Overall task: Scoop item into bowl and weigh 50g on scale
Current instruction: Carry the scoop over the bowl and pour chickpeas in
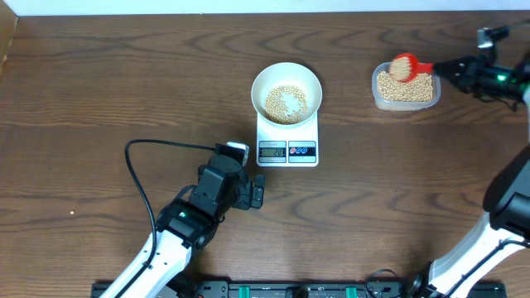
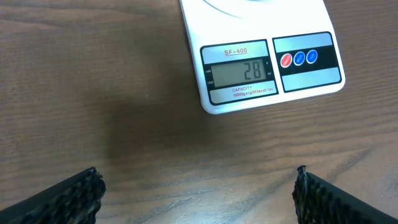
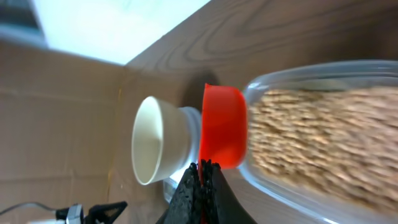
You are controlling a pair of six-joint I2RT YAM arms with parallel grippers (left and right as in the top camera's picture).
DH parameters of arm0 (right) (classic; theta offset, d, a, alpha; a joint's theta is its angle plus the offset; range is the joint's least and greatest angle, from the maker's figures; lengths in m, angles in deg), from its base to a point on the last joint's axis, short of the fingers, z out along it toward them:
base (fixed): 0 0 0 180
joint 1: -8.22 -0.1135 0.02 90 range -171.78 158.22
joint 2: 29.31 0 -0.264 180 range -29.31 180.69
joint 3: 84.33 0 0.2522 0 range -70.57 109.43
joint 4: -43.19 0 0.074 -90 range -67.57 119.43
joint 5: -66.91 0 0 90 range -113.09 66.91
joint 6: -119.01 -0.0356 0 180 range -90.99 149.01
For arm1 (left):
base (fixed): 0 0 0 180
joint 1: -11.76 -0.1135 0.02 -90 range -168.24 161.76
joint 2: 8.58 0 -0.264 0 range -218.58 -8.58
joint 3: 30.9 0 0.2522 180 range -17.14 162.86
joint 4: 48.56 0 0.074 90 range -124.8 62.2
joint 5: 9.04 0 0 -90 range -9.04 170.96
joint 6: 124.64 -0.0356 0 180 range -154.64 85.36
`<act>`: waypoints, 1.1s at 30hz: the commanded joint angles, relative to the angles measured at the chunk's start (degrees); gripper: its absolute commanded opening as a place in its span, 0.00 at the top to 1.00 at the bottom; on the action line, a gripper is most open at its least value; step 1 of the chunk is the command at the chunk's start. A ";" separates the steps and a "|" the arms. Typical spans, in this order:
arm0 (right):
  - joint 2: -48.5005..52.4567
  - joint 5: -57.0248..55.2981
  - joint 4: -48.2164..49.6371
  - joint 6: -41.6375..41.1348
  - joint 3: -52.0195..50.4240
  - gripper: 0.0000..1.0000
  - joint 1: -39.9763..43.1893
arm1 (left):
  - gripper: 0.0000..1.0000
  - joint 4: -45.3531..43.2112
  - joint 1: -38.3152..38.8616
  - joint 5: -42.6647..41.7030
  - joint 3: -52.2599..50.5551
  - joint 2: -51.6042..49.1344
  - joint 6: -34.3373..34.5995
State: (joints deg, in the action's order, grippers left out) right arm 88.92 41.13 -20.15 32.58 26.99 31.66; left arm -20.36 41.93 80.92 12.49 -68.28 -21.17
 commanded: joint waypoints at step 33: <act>-4.31 -16.55 -3.61 1.66 5.99 0.99 -30.86 | 0.01 0.09 0.02 0.72 0.00 -0.11 -0.35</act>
State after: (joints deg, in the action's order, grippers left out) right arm 86.48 30.27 -23.91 33.02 31.71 2.75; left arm -20.30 41.93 80.92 12.49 -68.28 -21.17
